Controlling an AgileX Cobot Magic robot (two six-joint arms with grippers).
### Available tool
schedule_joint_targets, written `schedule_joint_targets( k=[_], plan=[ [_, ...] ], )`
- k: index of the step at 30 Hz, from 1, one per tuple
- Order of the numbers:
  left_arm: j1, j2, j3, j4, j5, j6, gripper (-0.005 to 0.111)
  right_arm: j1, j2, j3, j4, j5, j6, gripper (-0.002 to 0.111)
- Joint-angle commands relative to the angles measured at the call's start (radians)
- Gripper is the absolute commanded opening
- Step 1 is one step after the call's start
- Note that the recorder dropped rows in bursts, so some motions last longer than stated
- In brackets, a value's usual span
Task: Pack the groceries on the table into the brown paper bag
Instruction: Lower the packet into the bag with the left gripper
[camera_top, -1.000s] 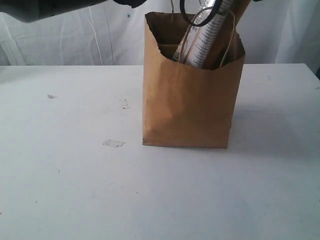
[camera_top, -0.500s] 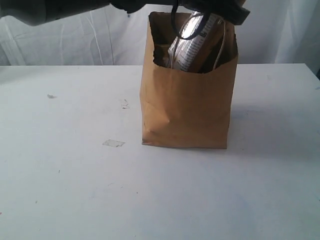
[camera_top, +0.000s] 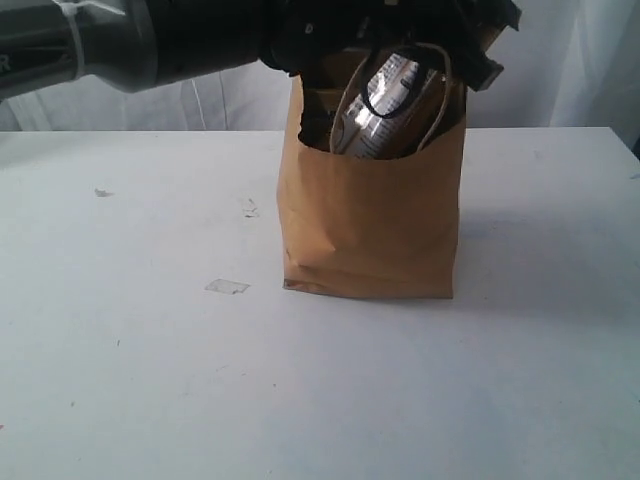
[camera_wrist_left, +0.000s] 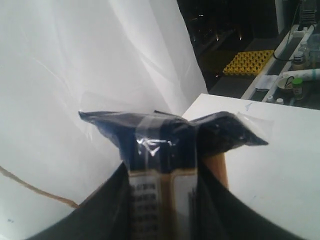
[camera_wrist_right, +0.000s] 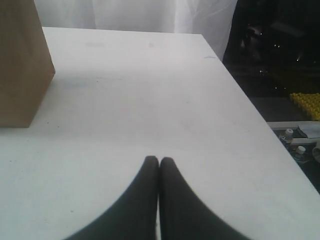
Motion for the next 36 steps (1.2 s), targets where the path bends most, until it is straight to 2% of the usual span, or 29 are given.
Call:
schedule_joint_targets(
  k=[1,11,13,15,18,20,22,36],
  plan=[
    [0.01,0.016,-0.008,0.072,-0.006,0.137,0.0,0.019,-0.006,0.003,-0.005,-0.004,0.009,0.0],
    [0.01,0.033,-0.008,0.076,-0.011,0.189,0.0,0.026,-0.006,0.003,-0.005,-0.004,0.011,0.0],
    [0.01,0.033,-0.008,0.076,-0.011,0.2,0.005,0.026,-0.006,0.003,-0.005,-0.004,0.011,0.0],
    [0.01,0.033,-0.008,0.076,-0.011,0.203,0.016,0.026,-0.006,0.003,-0.005,-0.004,0.011,0.0],
    [0.01,0.033,-0.008,0.076,-0.009,0.203,0.046,0.026,-0.006,0.003,-0.005,-0.004,0.011,0.0],
    [0.01,0.033,-0.008,0.076,-0.007,0.203,0.057,0.026,-0.006,0.003,-0.005,-0.004,0.011,0.0],
    [0.01,0.033,-0.008,0.076,-0.007,0.203,0.062,0.026,-0.006,0.003,-0.005,-0.004,0.011,0.0],
    [0.01,-0.027,-0.008,0.076,0.013,0.181,0.063,0.026,-0.006,0.003,-0.005,-0.004,0.011,0.0]
  ],
)
